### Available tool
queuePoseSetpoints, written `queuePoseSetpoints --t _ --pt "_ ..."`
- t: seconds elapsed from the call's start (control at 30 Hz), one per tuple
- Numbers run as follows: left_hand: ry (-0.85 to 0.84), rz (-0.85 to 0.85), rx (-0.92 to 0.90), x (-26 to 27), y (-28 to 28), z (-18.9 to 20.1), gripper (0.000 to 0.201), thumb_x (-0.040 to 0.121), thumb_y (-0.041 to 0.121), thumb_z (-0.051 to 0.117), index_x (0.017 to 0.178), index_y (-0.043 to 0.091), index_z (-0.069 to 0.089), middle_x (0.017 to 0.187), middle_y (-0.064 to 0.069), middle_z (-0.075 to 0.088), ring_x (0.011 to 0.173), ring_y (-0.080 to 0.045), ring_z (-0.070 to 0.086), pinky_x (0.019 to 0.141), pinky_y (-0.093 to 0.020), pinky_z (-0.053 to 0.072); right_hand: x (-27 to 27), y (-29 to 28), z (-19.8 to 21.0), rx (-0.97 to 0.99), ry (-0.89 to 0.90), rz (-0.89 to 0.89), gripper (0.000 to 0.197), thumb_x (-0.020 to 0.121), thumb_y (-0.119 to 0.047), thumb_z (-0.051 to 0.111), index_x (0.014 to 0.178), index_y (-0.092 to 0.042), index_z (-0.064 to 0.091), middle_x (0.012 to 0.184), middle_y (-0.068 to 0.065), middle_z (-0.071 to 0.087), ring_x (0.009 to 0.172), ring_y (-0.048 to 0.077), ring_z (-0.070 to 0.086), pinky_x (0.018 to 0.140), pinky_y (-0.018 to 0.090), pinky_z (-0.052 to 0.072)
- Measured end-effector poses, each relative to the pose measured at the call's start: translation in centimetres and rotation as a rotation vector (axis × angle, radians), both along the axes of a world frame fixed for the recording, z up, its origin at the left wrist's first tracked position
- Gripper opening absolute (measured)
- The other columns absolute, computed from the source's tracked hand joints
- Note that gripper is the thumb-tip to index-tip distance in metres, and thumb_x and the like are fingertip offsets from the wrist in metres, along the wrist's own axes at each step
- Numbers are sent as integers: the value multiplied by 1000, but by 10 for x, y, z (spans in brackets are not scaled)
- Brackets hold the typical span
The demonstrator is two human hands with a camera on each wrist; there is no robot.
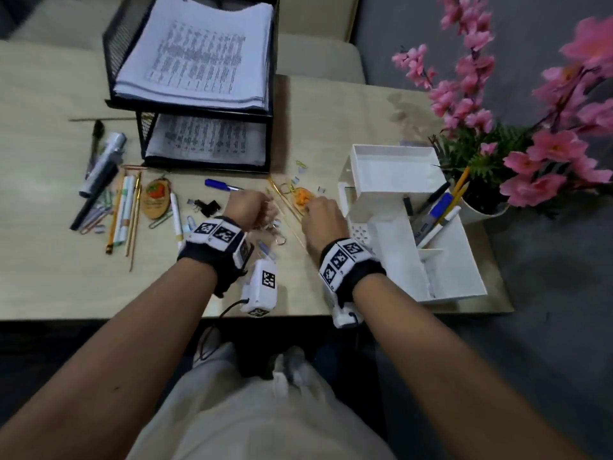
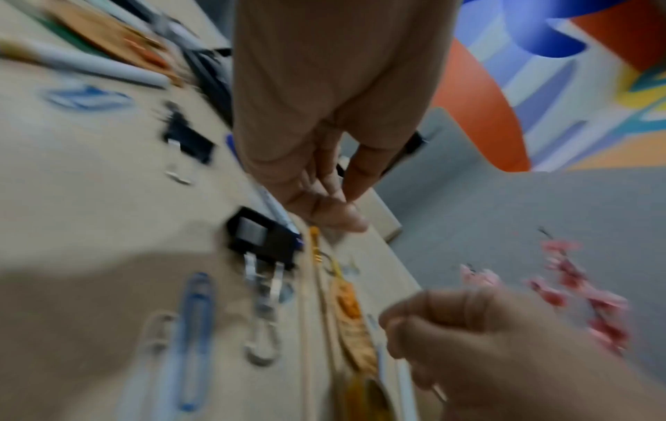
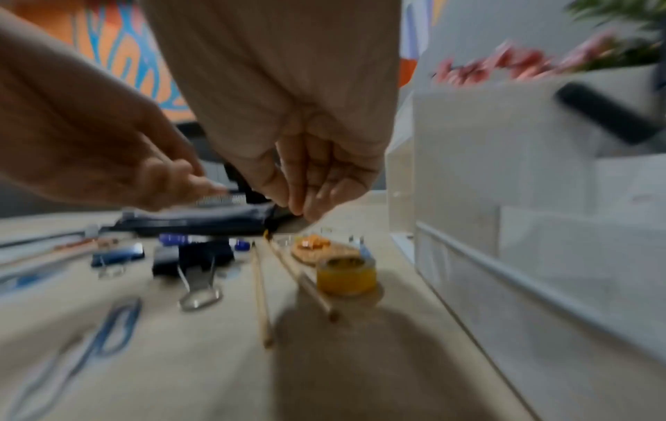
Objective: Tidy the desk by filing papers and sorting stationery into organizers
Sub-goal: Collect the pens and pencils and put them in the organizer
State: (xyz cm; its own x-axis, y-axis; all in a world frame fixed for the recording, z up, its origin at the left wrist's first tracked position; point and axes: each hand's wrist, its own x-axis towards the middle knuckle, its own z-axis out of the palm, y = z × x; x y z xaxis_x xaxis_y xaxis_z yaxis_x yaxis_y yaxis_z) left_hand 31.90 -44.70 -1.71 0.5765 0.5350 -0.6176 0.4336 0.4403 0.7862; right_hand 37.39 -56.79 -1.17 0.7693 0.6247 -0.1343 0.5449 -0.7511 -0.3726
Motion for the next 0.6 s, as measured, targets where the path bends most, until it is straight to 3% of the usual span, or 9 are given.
queuePoseSetpoints --t 0.13,0.27,0.33,0.43,0.53,0.6 --pt "23 103 -138 -38 19 -8 28 96 2 35 71 9 45 35 1 47 25 -3 43 33 -10 32 3 13 -20 -212 -38 6 25 89 1 43 110 2 57 123 19 54 114 35 48 89 40 43" --pt "19 89 -178 -50 24 -9 26 97 1 32 75 8 43 64 -5 37 45 -10 41 34 -10 31 5 13 -33 -260 -73 -16 25 87 -6 48 108 1 60 123 19 55 115 35 47 92 39 41" --pt "11 51 -182 -46 20 -6 26 97 0 34 74 9 44 65 -5 36 47 -10 39 36 -12 32 4 10 -30 -164 9 -140 22 85 -11 52 98 3 63 114 21 59 108 35 51 86 36 42" --pt "-23 -12 -185 -32 11 -3 26 97 10 41 71 12 45 56 -1 43 39 -8 44 39 -15 38 -5 6 -20 203 291 -367 15 84 -8 53 82 0 65 89 18 65 84 25 57 71 28 42" --pt "-51 -135 -173 -17 1 2 31 97 24 44 67 17 45 39 11 41 31 -1 40 44 -14 32 -27 4 -11 383 610 -269 13 90 -5 52 81 -8 62 81 8 62 73 16 56 63 22 42" --pt "-72 -96 -145 -10 -1 4 33 98 21 40 65 15 45 51 5 47 41 -5 44 47 -17 34 -35 5 -11 425 729 -215 20 91 -4 51 75 -13 58 74 5 61 66 12 55 58 17 42"
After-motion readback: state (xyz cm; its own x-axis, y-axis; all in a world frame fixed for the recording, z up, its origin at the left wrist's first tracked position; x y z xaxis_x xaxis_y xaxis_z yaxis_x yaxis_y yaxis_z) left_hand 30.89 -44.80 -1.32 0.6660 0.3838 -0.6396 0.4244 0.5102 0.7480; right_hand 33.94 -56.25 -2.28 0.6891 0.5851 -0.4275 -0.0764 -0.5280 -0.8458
